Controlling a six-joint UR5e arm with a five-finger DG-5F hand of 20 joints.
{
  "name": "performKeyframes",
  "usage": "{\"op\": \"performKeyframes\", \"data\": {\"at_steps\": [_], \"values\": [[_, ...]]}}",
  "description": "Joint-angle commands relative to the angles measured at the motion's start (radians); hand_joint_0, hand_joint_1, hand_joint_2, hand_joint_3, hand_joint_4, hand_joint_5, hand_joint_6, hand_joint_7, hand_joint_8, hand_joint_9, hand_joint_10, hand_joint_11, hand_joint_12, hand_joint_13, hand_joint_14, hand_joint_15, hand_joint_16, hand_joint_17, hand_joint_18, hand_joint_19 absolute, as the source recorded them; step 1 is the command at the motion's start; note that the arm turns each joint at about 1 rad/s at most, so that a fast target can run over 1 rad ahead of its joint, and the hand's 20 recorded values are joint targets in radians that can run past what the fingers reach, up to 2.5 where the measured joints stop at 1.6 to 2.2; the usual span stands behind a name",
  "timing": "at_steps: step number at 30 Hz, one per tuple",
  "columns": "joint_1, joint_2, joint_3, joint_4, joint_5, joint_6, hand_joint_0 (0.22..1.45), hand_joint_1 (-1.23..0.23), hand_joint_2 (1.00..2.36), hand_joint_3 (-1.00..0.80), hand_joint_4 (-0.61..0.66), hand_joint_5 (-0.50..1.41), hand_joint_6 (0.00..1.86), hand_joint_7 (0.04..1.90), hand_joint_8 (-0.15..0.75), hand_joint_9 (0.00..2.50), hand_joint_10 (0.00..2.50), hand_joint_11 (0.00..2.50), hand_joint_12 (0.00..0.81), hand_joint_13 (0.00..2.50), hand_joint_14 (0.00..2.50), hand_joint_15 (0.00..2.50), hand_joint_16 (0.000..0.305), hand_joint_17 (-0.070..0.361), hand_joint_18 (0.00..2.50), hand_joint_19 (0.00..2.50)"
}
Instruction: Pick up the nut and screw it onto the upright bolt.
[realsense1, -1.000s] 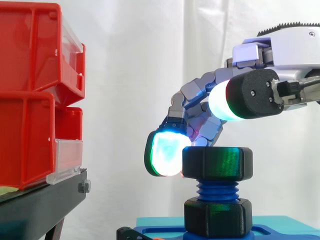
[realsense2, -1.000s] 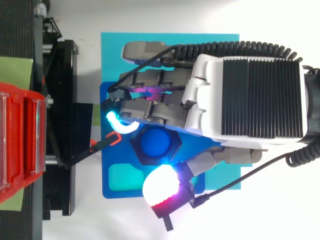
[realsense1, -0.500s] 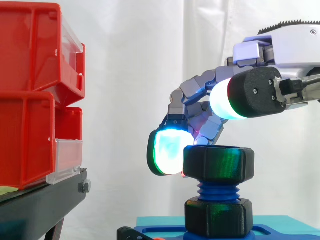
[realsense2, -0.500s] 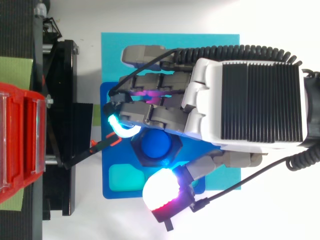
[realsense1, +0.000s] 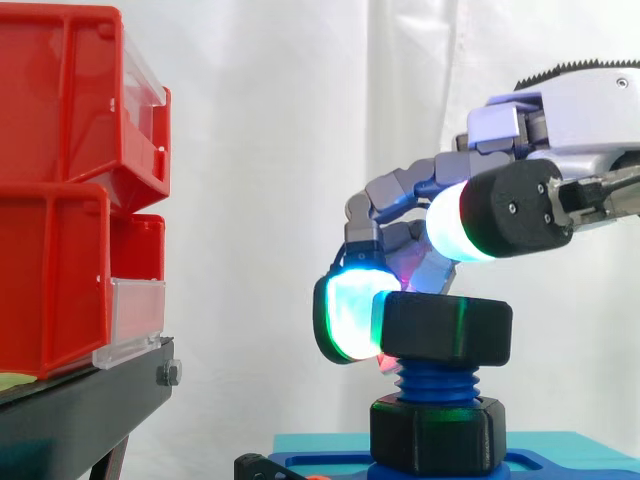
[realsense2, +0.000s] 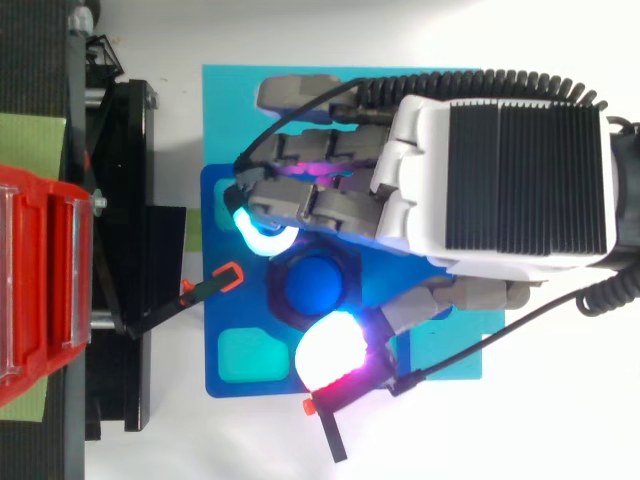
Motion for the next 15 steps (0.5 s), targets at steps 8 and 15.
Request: {"op": "performKeyframes", "data": {"at_steps": [8,15], "values": [[-0.031,0.000,0.000,-0.050,-0.002,0.002,0.54,-0.27,1.00,-0.50,0.11,0.08,0.50,1.44,0.240,1.17,0.00,0.00,0.203,0.79,0.00,0.00,0.017,0.037,0.37,0.00],[-0.043,0.000,0.000,-0.047,-0.031,0.003,0.54,-0.28,1.00,-0.50,0.10,0.08,0.50,1.45,0.247,1.24,0.00,0.00,0.193,0.83,0.00,0.00,0.014,0.031,0.43,0.00]]}}
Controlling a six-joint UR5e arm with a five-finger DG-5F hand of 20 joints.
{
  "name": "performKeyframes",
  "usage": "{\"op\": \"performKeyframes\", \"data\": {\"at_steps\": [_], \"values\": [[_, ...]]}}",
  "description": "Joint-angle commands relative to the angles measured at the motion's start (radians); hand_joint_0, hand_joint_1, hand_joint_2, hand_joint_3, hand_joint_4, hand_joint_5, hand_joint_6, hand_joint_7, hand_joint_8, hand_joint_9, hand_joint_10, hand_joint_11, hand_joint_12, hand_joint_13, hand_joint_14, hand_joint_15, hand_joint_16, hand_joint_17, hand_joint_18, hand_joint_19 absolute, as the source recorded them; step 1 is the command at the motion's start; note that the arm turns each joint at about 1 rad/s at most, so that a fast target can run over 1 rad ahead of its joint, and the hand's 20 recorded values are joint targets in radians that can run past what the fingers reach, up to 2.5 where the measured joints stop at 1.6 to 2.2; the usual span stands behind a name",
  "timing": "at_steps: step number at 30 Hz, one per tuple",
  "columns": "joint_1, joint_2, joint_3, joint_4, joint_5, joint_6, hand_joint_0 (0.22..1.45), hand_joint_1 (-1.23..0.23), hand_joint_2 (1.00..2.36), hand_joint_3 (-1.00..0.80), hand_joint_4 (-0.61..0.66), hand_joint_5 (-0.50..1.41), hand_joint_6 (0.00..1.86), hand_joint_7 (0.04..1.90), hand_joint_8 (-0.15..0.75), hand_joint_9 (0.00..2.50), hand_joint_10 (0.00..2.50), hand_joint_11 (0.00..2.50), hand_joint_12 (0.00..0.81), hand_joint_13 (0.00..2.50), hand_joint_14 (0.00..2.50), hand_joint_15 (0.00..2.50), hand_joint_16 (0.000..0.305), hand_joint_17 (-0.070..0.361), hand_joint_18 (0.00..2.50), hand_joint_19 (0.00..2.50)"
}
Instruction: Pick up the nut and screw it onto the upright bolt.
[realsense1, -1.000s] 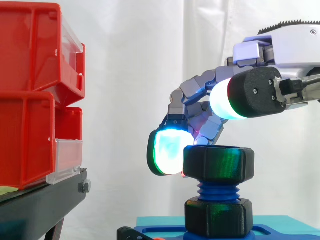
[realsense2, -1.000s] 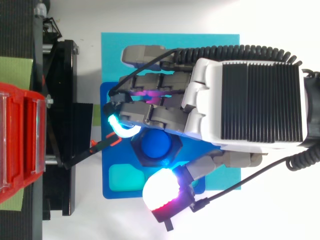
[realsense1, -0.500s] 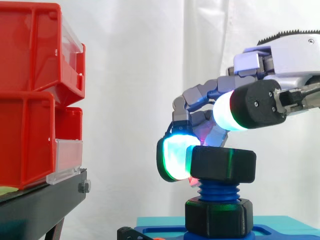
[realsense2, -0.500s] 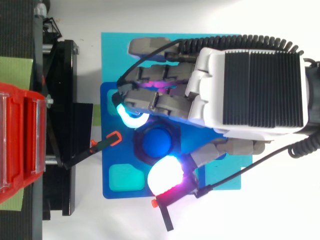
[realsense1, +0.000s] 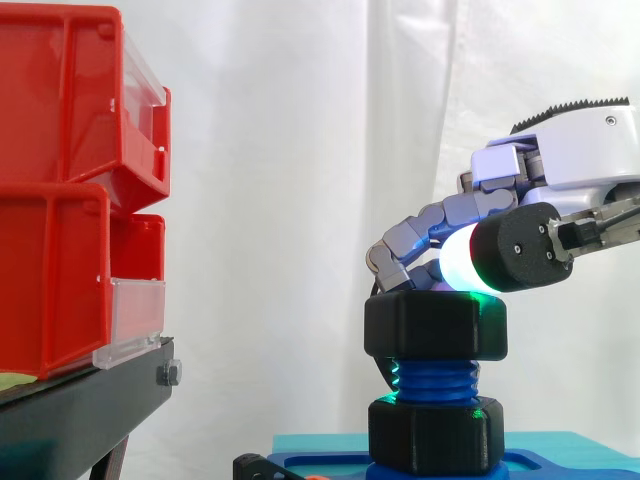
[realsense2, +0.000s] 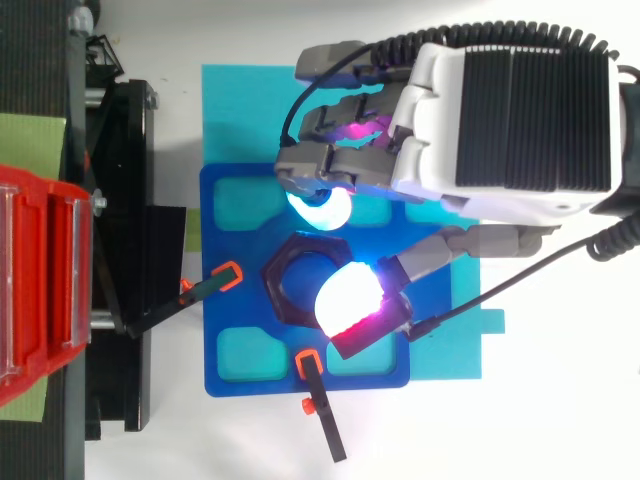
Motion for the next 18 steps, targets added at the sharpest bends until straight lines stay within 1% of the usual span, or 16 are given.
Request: {"op": "performKeyframes", "data": {"at_steps": [1,3,5,6,7,8,11,12,14,15,18], "values": [[-0.007,0.002,0.002,0.003,-0.018,0.000,0.54,-0.27,1.00,-0.50,0.12,0.07,0.50,1.42,0.246,1.23,0.00,0.00,0.198,0.82,0.00,0.00,0.014,0.032,0.43,0.00],[-0.008,0.000,0.011,0.003,-0.024,0.000,0.54,-0.27,1.00,-0.50,0.14,0.05,0.50,1.37,0.253,1.20,0.00,0.00,0.204,0.82,0.00,0.00,0.015,0.034,0.41,0.00],[-0.010,0.000,0.017,0.000,-0.025,0.000,0.53,-0.26,1.00,-0.50,0.20,0.02,0.50,1.25,0.258,1.17,0.00,0.00,0.214,0.80,0.00,0.00,0.016,0.037,0.39,0.00],[-0.011,0.002,0.034,-0.003,-0.028,0.000,0.53,-0.26,1.00,-0.50,0.20,0.02,0.50,1.25,0.258,1.17,0.00,0.00,0.215,0.79,0.00,0.00,0.017,0.037,0.38,0.00],[-0.013,0.000,0.048,-0.008,-0.031,-0.001,0.53,-0.26,1.00,-0.50,0.23,0.00,0.50,1.17,0.258,1.16,0.00,0.00,0.220,0.79,0.00,0.00,0.017,0.039,0.38,0.00],[-0.013,0.000,0.048,-0.008,-0.031,-0.001,0.53,-0.25,1.00,-0.50,0.25,-0.01,0.50,1.10,0.258,1.13,0.00,0.00,0.225,0.78,0.00,0.00,0.018,0.041,0.37,0.00],[-0.014,0.000,0.080,-0.032,-0.044,-0.006,0.52,-0.24,1.00,-0.50,0.26,-0.04,0.50,1.00,0.263,1.09,0.00,0.00,0.228,0.77,0.00,0.00,0.019,0.043,0.35,0.00],[-0.014,0.000,0.095,-0.049,-0.048,-0.010,0.52,-0.24,1.00,-0.50,0.26,-0.04,0.50,0.99,0.265,1.09,0.00,0.00,0.230,0.77,0.00,0.00,0.020,0.044,0.35,0.00],[-0.016,0.000,0.109,-0.060,-0.048,-0.015,0.52,-0.24,1.00,-0.50,0.25,-0.06,0.50,0.93,0.264,1.07,0.00,0.00,0.233,0.75,0.00,0.00,0.021,0.047,0.35,0.00],[-0.016,0.000,0.121,-0.077,-0.050,-0.021,0.52,-0.24,1.00,-0.50,0.26,-0.06,0.50,0.91,0.266,1.07,0.00,0.00,0.234,0.75,0.00,0.00,0.021,0.047,0.35,0.00],[-0.019,0.000,0.121,-0.074,-0.050,-0.021,0.52,-0.24,1.00,-0.50,0.23,-0.07,0.50,0.84,0.258,1.04,0.00,0.00,0.242,0.73,0.00,0.00,0.023,0.051,0.34,0.00]]}}
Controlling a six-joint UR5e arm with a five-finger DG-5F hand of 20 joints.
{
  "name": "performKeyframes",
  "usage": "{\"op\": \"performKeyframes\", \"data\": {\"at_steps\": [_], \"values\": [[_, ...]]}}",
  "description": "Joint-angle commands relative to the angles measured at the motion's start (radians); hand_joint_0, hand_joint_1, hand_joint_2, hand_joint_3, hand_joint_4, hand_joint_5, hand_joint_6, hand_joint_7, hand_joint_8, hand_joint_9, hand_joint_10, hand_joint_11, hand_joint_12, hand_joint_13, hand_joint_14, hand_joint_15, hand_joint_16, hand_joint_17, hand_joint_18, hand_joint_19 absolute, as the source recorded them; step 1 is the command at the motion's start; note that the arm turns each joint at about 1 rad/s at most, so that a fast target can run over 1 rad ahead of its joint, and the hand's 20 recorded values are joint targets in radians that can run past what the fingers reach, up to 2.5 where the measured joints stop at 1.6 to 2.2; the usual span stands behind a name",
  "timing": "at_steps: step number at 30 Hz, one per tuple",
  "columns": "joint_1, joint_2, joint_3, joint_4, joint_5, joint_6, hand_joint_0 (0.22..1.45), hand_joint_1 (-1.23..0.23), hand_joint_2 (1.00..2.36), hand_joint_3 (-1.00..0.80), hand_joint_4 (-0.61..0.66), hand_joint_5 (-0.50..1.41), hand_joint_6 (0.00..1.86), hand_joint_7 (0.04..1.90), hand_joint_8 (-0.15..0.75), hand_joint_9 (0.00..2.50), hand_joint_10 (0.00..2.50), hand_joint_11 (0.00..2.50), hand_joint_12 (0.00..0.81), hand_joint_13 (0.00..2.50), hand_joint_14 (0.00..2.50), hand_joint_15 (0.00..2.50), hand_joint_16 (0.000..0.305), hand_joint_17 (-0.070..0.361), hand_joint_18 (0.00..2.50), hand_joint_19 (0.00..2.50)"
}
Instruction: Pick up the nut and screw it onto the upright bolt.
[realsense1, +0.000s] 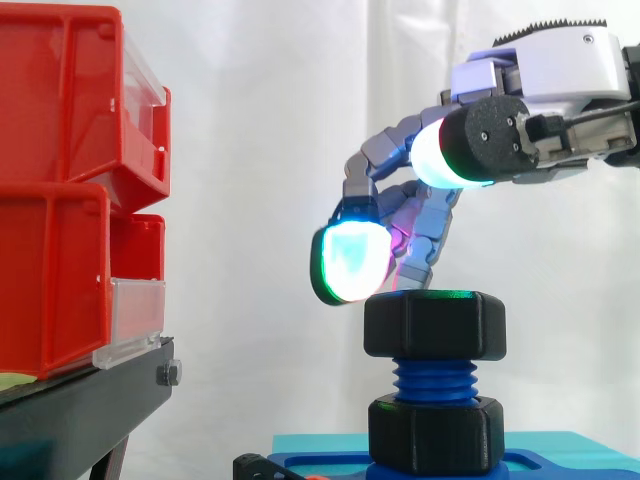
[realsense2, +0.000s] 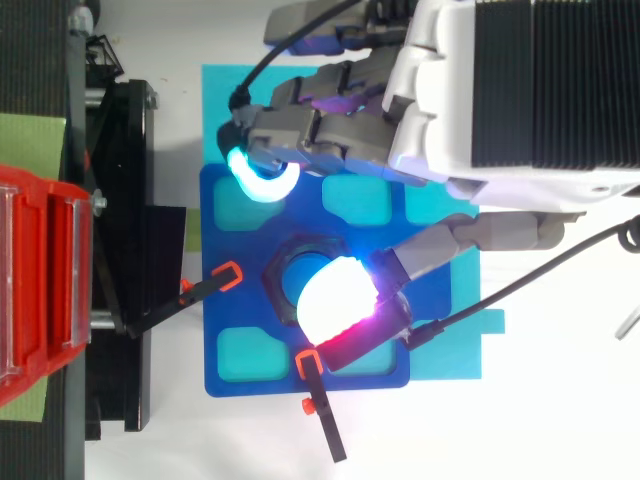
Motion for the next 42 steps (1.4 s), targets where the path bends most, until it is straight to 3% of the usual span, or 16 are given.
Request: {"op": "performKeyframes", "data": {"at_steps": [1,8,9,15,22,36,42], "values": [[-0.002,0.000,0.008,-0.006,-0.003,-0.003,0.51,-0.23,1.00,-0.50,0.22,-0.08,0.50,0.79,0.248,0.99,0.00,0.00,0.243,0.71,0.00,0.00,0.025,0.057,0.31,0.00],[0.012,-0.002,0.008,0.013,0.000,-0.006,0.50,-0.19,1.00,-0.50,0.20,-0.11,0.50,0.65,0.215,0.77,0.00,0.00,0.277,0.48,0.00,0.00,0.030,0.069,0.09,0.00],[0.029,-0.009,0.008,0.020,0.006,-0.006,0.50,-0.18,1.00,-0.50,0.20,-0.11,0.50,0.65,0.215,0.75,0.00,0.00,0.277,0.47,0.00,0.00,0.031,0.069,0.08,0.00],[0.058,-0.023,0.006,0.020,0.019,0.006,0.49,-0.15,1.00,-0.50,0.19,-0.10,0.50,0.65,0.207,0.64,0.00,0.00,0.295,0.36,0.00,0.00,0.032,0.072,0.00,0.00],[0.095,-0.023,0.008,-0.016,0.063,0.028,0.49,-0.14,1.00,-0.50,0.19,-0.08,0.50,0.72,0.213,0.62,0.00,0.00,0.306,0.33,0.00,0.00,0.033,0.073,0.00,0.00],[0.099,-0.023,0.006,-0.041,0.057,0.032,0.50,-0.15,1.00,-0.50,0.22,-0.07,0.50,0.84,0.232,0.63,0.00,0.00,0.309,0.35,0.00,0.00,0.033,0.074,0.00,0.00],[0.093,-0.023,0.006,-0.055,0.057,0.022,0.50,-0.16,1.00,-0.50,0.23,-0.07,0.50,0.87,0.234,0.65,0.00,0.00,0.309,0.37,0.00,0.00,0.032,0.073,0.00,0.00]]}}
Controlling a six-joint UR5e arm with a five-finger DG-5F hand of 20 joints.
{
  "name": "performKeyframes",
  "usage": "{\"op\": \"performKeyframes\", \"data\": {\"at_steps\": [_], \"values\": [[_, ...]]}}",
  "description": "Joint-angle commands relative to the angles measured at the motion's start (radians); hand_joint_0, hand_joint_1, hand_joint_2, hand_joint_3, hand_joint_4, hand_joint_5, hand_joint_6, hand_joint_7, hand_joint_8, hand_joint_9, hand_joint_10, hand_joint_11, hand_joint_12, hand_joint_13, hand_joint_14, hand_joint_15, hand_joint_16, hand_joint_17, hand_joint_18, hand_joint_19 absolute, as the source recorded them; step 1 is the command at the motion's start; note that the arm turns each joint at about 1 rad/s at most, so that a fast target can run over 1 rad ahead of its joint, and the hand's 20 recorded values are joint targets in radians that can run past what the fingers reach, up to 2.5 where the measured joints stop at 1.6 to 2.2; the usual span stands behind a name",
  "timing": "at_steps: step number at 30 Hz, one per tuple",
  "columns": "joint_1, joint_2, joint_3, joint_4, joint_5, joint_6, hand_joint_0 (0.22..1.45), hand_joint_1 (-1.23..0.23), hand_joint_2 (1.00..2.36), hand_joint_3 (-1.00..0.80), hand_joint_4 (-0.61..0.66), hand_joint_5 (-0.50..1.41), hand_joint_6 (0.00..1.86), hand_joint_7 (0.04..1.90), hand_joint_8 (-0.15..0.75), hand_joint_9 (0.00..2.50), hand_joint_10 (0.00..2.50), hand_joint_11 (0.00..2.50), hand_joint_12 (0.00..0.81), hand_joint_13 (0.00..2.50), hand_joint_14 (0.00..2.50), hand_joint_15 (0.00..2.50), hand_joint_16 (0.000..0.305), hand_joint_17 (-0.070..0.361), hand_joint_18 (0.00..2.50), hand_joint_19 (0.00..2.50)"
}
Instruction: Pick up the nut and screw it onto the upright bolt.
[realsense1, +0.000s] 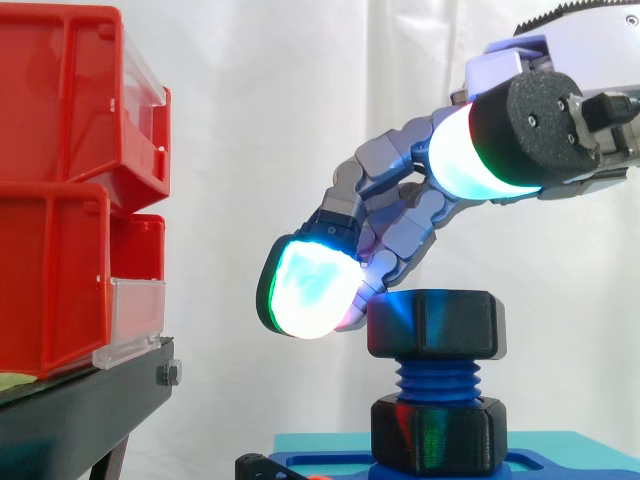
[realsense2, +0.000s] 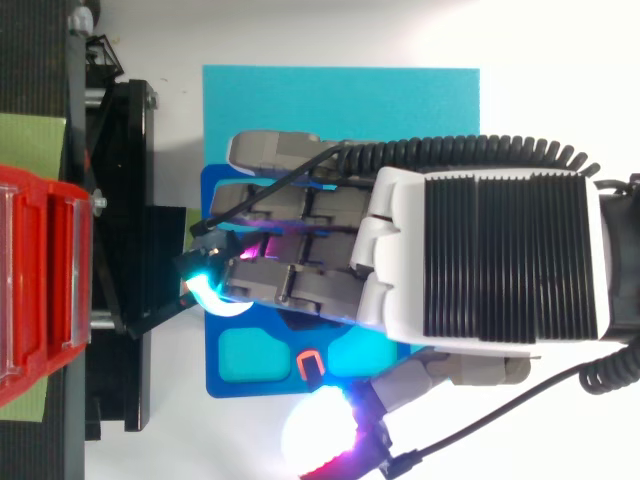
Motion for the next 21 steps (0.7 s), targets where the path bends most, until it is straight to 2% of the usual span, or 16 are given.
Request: {"op": "performKeyframes", "data": {"at_steps": [1,8,14,21], "values": [[-0.005,0.000,0.000,-0.007,-0.003,-0.007,0.50,-0.16,1.00,-0.50,0.23,-0.07,0.50,0.87,0.235,0.66,0.00,0.00,0.308,0.38,0.00,0.00,0.032,0.073,0.00,0.00],[-0.011,0.000,-0.014,-0.004,-0.005,-0.018,0.50,-0.17,1.00,-0.50,0.24,-0.06,0.50,0.93,0.240,0.68,0.00,0.00,0.307,0.41,0.00,0.00,0.031,0.070,0.00,0.00],[-0.019,0.000,-0.057,0.010,-0.006,-0.020,0.51,-0.18,1.00,-0.50,0.25,-0.05,0.50,1.04,0.240,0.69,0.00,0.00,0.302,0.43,0.00,0.00,0.030,0.067,0.00,0.00],[-0.028,0.000,-0.058,0.019,-0.025,-0.020,0.51,-0.18,1.00,-0.50,0.23,-0.03,0.50,1.18,0.247,0.71,0.00,0.00,0.298,0.45,0.00,0.00,0.028,0.064,0.00,0.00]]}}
